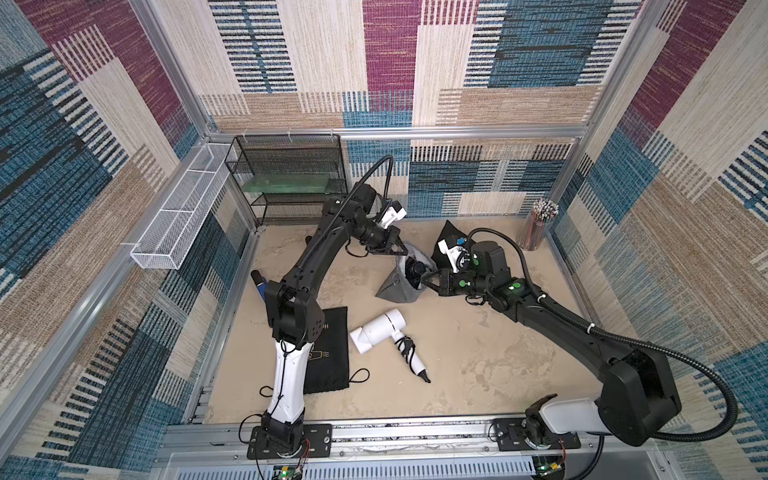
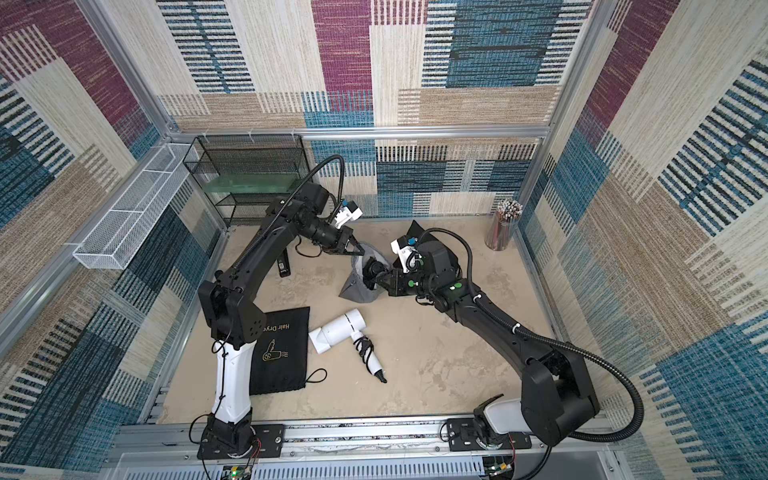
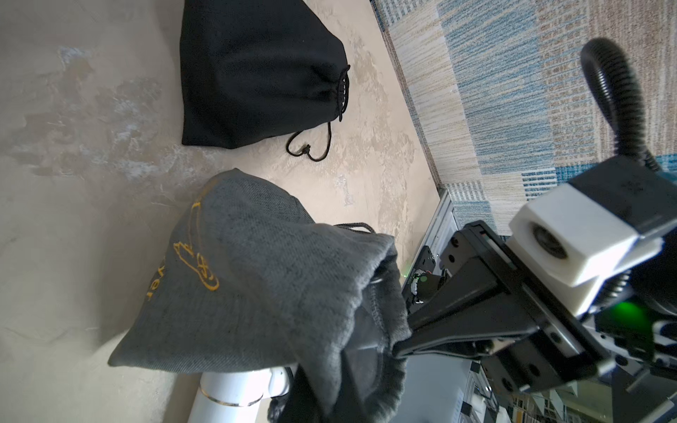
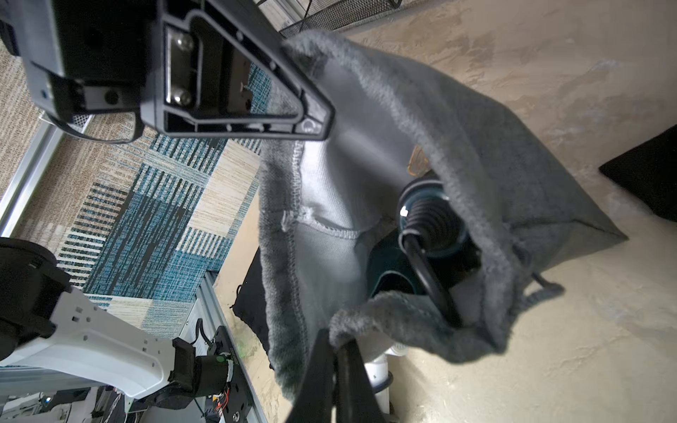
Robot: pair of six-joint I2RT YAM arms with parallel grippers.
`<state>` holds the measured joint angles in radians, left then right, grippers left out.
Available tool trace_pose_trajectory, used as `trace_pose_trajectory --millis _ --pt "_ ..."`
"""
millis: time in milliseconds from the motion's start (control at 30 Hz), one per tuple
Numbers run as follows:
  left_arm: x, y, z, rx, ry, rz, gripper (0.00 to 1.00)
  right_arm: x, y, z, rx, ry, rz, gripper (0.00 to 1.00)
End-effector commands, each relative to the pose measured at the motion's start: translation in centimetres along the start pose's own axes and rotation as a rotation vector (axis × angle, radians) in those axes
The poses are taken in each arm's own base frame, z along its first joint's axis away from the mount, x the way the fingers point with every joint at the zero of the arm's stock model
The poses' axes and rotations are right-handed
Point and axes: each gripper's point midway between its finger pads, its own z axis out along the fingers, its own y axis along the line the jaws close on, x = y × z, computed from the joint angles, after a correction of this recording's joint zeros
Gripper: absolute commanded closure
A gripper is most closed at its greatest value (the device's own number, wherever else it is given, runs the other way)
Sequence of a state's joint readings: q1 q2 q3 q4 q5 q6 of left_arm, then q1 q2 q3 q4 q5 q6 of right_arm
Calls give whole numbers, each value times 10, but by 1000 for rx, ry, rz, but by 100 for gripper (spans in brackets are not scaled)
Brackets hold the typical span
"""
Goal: Pack away hair dryers
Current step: Adjust the drawstring bag at the center of the board.
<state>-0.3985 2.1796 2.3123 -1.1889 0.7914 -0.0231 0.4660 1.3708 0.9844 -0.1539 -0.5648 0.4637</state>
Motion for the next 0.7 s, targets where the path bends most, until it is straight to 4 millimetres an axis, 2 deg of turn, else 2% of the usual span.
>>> trace_pose_trajectory --millis 0,133,200,333,467,567,667 --pt "5 -9 0 55 17 50 80 -14 6 -2 -9 -69 -28 100" --pt "8 -16 -8 54 20 102 60 -9 2 -1 0 -64 -23 100" --pt "12 -20 -14 42 24 142 54 -6 0 1 5 -57 -18 100" --pt "26 -17 -27 4 36 212 53 0 0 2 7 -51 -22 100" --pt "38 4 -25 -34 73 233 53 6 -1 3 7 -46 -21 100" --pt "37 14 -17 -32 87 251 52 10 1 4 1 -41 -25 100" --pt "25 18 -13 -31 67 295 51 12 3 5 0 -36 -27 100"
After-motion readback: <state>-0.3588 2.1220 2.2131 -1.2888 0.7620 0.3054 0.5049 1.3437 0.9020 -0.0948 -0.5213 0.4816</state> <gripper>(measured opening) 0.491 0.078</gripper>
